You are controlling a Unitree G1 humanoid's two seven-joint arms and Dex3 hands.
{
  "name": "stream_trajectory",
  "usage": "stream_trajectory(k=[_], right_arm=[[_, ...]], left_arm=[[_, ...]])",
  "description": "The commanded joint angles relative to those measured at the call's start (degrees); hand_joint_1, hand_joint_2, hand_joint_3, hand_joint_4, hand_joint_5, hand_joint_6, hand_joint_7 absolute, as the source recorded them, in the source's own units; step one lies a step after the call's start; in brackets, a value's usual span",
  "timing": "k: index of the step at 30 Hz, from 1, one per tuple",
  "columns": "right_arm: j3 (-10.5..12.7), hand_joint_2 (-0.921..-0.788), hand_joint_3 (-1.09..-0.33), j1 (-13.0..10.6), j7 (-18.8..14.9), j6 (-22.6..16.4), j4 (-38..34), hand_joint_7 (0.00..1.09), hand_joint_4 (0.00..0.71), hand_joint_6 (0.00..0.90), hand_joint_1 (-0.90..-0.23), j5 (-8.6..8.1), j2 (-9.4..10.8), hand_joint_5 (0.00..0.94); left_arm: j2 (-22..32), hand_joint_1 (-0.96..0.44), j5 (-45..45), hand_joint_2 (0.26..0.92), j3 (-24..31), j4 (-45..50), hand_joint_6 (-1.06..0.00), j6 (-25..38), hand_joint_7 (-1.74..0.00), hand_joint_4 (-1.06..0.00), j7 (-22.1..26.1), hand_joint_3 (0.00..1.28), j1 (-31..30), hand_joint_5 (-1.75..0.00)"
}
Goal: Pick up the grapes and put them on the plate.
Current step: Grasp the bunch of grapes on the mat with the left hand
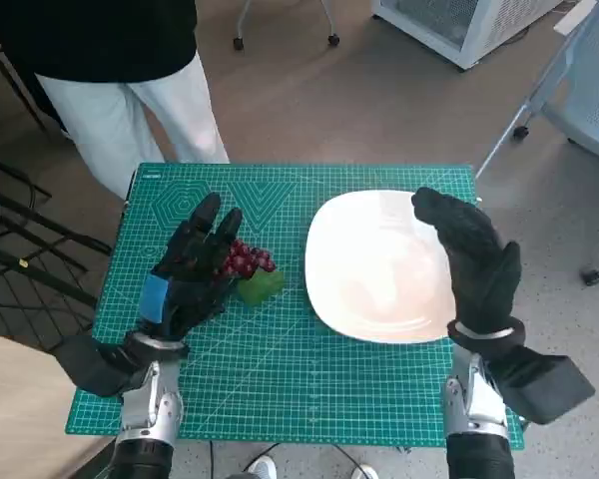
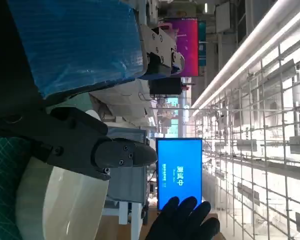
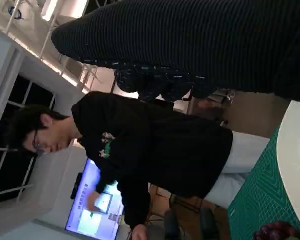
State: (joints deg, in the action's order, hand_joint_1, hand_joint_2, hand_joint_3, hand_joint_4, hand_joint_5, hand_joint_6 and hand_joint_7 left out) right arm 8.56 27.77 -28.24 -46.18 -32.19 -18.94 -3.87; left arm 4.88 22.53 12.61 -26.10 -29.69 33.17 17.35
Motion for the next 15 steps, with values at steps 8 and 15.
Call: stream_trajectory(k=[8,15], right_arm=[[0.1,-0.921,-0.753,-1.0,-1.1,1.6,-0.2,0.47,0.444,0.027,-0.66,-0.6,-0.5,0.0],[0.1,-0.921,-0.754,-1.1,-1.1,1.5,-0.2,0.47,0.444,0.021,-0.661,-0.5,-0.6,0.0]], left_arm=[[14.7,-0.52,-26.1,0.914,-0.8,10.3,-0.2,-4.0,0.0,-0.1,-10.4,0.1,-0.2,0.0],[22.3,-0.53,-44.7,0.821,-3.2,22.5,-0.12,9.2,0.0,-0.01,-12.7,0.02,-1.5,0.0]])
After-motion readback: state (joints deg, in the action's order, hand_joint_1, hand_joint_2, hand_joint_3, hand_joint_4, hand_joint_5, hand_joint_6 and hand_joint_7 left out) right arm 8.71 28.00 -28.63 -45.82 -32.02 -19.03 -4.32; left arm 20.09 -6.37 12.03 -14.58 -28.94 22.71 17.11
